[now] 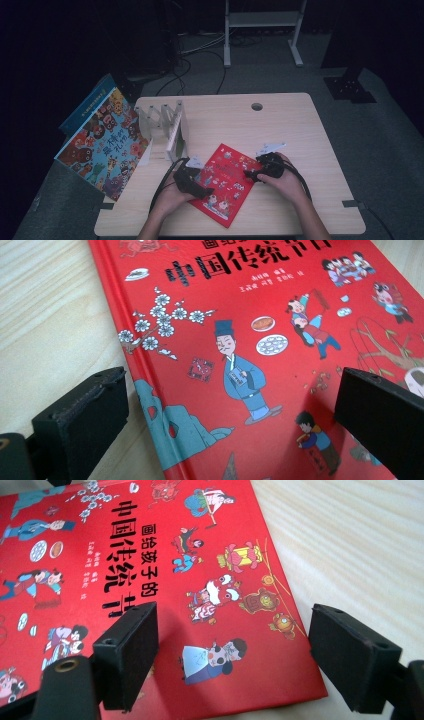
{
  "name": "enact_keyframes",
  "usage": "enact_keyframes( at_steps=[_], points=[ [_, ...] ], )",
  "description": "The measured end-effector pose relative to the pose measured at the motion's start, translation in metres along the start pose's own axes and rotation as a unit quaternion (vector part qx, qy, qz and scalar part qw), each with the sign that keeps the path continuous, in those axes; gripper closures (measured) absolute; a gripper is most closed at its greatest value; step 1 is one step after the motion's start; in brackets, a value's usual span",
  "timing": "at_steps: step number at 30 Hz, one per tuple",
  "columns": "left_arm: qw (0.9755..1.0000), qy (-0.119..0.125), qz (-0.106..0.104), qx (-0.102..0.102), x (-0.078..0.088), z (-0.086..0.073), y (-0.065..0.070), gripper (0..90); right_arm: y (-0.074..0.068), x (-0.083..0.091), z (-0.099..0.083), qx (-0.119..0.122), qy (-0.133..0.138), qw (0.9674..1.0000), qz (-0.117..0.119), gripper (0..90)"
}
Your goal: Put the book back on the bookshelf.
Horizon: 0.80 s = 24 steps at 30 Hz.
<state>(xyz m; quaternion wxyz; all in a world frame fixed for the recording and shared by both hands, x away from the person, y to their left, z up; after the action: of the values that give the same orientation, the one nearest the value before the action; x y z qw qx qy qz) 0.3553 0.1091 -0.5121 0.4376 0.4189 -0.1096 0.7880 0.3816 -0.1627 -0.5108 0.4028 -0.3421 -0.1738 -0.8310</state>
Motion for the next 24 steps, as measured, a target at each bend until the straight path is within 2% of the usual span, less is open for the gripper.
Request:
enact_keyframes(
  at_steps=[3,7,11,12,14,17,20,21,24],
  points=[
    [1.0000,0.000,-0.002,0.001,-0.001,0.000,0.001,0.2,-0.009,0.005,-0.005,-0.016,0.000,0.9998,-0.014,20.1],
    [1.0000,0.000,-0.004,-0.003,-0.002,0.001,0.003,0.2,-0.020,0.012,-0.012,-0.021,0.003,0.9995,-0.024,19.9],
    [1.0000,0.002,-0.005,-0.004,-0.003,0.002,0.004,0.2,-0.024,0.015,-0.017,-0.020,0.012,0.9993,-0.028,19.8],
    [1.0000,0.002,-0.005,-0.003,-0.004,0.003,0.004,0.2,-0.025,0.020,-0.019,-0.013,0.010,0.9989,-0.044,20.2],
    [0.9999,0.005,-0.009,0.004,-0.004,0.003,0.004,0.2,-0.027,0.026,-0.021,-0.004,0.014,0.9980,-0.061,21.0],
    [0.9997,0.014,-0.013,0.015,-0.005,0.005,0.001,0.2,-0.035,0.037,-0.028,-0.002,0.029,0.9980,-0.056,20.9],
    [0.9998,0.011,-0.010,0.015,-0.007,0.008,0.000,0.1,-0.042,0.040,-0.035,0.002,0.029,0.9983,-0.050,20.1],
    [0.9997,0.011,-0.007,0.019,-0.009,0.012,0.000,0.1,-0.050,0.041,-0.041,0.002,0.027,0.9988,-0.040,19.1],
    [0.9997,0.012,-0.002,0.022,-0.012,0.015,0.001,0.1,-0.060,0.040,-0.046,0.007,0.018,0.9991,-0.037,17.8]
  ],
)
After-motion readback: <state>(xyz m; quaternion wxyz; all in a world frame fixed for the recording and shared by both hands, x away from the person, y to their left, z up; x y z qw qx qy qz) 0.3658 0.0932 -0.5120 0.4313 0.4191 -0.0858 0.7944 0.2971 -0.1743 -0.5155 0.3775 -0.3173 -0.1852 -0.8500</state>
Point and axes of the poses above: each handheld gripper's, and its own axes: x roughly backward along the jaws, z roughly out of its top, y roughly to its right, the point moved 3 cm from there along -x, roughly forward along the jaws, and after that the axes turned 8 degrees about x, right-handed, at the moved point
